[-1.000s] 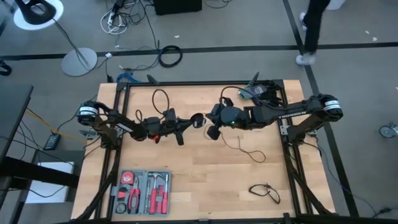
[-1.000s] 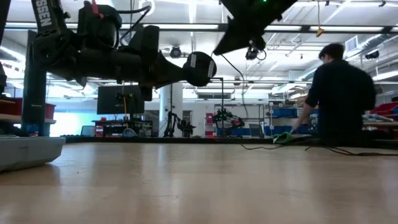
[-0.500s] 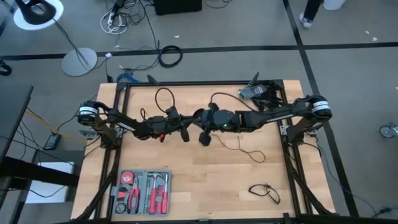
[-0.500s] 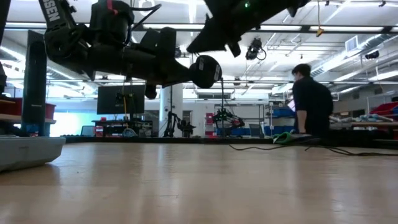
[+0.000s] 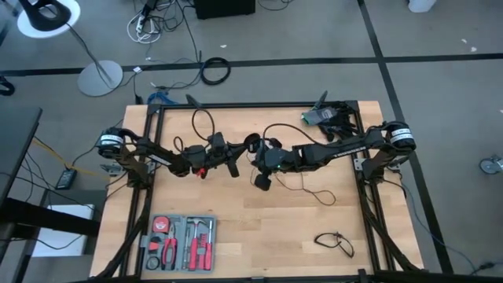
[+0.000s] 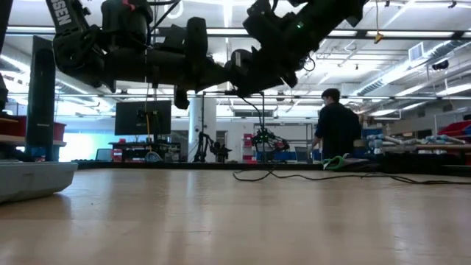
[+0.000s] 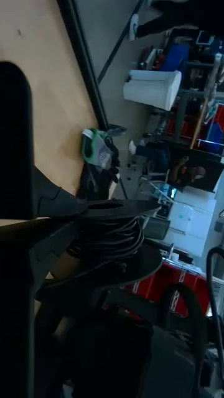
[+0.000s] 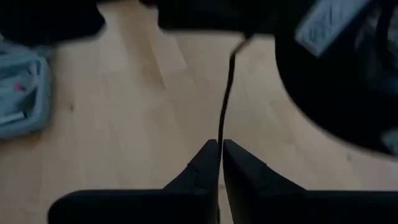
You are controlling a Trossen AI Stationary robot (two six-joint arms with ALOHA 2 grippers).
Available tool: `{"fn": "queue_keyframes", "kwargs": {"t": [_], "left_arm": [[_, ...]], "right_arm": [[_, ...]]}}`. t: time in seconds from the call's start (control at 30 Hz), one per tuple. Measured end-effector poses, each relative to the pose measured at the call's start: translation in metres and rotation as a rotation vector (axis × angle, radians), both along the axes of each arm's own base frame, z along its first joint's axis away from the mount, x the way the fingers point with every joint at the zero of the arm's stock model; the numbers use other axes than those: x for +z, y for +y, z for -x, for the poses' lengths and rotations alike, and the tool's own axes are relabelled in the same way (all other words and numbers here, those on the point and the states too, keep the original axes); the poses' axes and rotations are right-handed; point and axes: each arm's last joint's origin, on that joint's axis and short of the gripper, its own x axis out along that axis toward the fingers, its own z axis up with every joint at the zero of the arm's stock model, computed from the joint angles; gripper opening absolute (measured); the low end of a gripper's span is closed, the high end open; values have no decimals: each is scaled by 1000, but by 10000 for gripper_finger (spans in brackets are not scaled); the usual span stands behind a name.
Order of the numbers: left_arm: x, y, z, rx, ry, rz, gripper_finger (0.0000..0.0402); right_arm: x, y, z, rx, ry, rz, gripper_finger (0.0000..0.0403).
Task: Coil cords
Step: Coil the black wire onto the spool
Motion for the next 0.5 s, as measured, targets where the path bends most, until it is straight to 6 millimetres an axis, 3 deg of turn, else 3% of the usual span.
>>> {"fn": "queue_keyframes", "kwargs": {"t": [0.3, 0.5], "left_arm": [[0, -2, 0, -59, 1, -6, 0], [-6, -2, 14, -44, -44, 0, 0]], "right_arm": [[-18, 12, 26, -180, 264, 85, 16], [-22, 34, 60, -351, 411, 174, 15]]}}
